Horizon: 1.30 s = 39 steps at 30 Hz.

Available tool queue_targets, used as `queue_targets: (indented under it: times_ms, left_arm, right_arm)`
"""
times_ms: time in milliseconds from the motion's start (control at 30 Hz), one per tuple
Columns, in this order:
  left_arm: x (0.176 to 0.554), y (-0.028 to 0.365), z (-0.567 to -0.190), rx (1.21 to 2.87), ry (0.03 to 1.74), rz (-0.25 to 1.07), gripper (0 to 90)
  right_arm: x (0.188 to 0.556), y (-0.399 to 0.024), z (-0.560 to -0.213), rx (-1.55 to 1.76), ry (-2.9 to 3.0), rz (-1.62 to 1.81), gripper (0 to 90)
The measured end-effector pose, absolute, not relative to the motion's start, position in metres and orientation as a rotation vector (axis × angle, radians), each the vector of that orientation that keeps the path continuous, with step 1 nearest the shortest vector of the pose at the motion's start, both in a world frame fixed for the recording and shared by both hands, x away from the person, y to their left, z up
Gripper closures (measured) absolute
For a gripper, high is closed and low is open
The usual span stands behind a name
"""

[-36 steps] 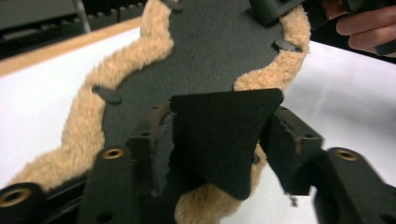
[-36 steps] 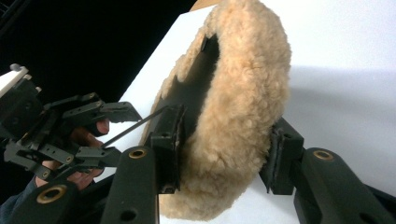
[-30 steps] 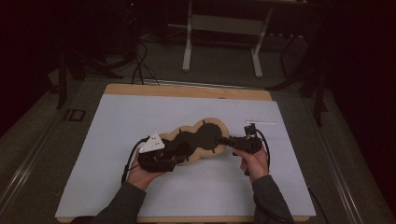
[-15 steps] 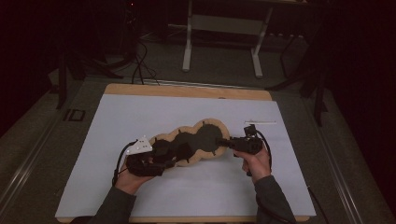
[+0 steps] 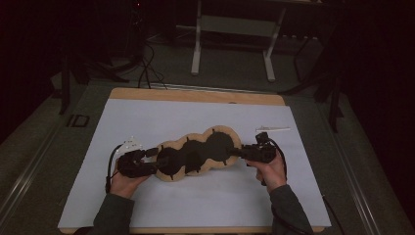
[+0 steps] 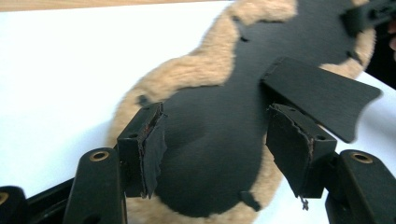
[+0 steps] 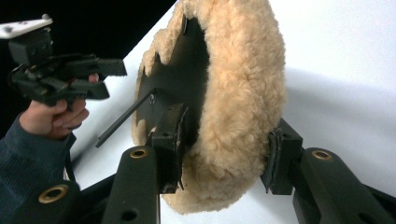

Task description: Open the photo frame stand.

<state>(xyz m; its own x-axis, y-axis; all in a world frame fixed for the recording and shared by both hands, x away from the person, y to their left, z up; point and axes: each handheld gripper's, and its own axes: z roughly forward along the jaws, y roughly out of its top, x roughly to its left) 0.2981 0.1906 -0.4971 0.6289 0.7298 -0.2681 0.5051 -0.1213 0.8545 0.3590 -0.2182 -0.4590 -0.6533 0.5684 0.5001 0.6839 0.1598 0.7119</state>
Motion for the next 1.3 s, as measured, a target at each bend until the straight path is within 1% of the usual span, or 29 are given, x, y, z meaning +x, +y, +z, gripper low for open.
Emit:
queue_targets:
  times_ms: [200, 367, 700, 800, 1133, 1300]
  left_arm:
    - [0.306, 0.203, -0.502, 1.741, 1.085, 0.266, 38.3]
    - [0.311, 0.208, -0.507, 1.724, 1.124, 0.261, 35.2]
    - [0.315, 0.209, -0.515, 1.785, 1.134, 0.230, 30.4]
    - [0.313, 0.208, -0.517, 1.808, 1.147, 0.249, 30.4]
    - [0.314, 0.200, -0.525, 1.869, 1.129, 0.144, 30.1]
    - [0.314, 0.197, -0.527, 1.887, 1.113, 0.072, 34.6]
  right_arm:
    - [0.357, -0.219, -0.457, -1.210, -2.345, -1.507, 56.8]
    - [0.356, -0.219, -0.455, -1.169, -2.386, -1.493, 56.9]
    - [0.354, -0.220, -0.456, -1.128, -2.438, -1.481, 56.9]
    - [0.353, -0.221, -0.457, -1.112, -2.451, -1.477, 56.8]
    - [0.350, -0.225, -0.462, -1.066, -2.485, -1.478, 56.6]
    - [0.349, -0.226, -0.463, -1.047, -2.506, -1.472, 56.5]
